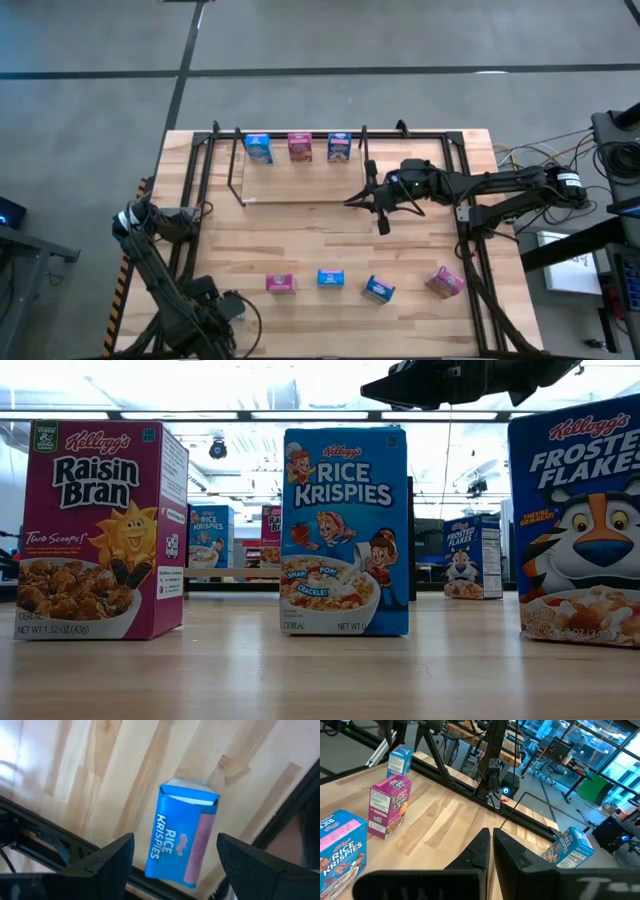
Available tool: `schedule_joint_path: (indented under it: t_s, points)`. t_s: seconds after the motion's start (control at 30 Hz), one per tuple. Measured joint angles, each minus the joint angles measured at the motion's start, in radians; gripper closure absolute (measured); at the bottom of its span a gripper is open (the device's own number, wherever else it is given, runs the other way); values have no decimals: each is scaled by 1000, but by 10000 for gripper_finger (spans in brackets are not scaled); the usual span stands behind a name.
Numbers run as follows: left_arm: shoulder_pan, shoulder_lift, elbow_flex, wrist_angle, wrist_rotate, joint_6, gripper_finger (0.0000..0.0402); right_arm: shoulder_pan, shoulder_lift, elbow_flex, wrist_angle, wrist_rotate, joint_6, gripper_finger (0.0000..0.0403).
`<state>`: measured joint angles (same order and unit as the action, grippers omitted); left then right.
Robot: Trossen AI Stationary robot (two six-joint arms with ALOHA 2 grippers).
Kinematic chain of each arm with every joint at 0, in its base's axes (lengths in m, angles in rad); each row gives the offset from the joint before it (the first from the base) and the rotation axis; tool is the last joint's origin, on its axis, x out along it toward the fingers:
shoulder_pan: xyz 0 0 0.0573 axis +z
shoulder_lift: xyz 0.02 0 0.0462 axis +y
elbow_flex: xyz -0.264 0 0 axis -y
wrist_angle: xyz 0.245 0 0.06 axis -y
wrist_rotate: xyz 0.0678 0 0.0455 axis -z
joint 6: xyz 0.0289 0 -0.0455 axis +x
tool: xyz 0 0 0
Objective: Stack cereal on shelf
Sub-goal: Put the bottom light blue cereal box on the shelf aligned with the light blue cereal box
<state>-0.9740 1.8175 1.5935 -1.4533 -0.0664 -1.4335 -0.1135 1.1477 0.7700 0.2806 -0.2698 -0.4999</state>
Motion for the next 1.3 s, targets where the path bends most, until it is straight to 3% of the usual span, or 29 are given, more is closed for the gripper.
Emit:
schedule_joint_path:
  t_s: [0.37,0.93,1.3]
  points:
    - [-7,1,-75,86,-5,-5,139,0,0,0,0,0,-11,390]
    - [-8,1,-78,110,-3,-23,243,0,0,0,0,1,-9,390]
    - [-8,1,-38,136,5,-48,261,0,0,0,0,1,-9,390]
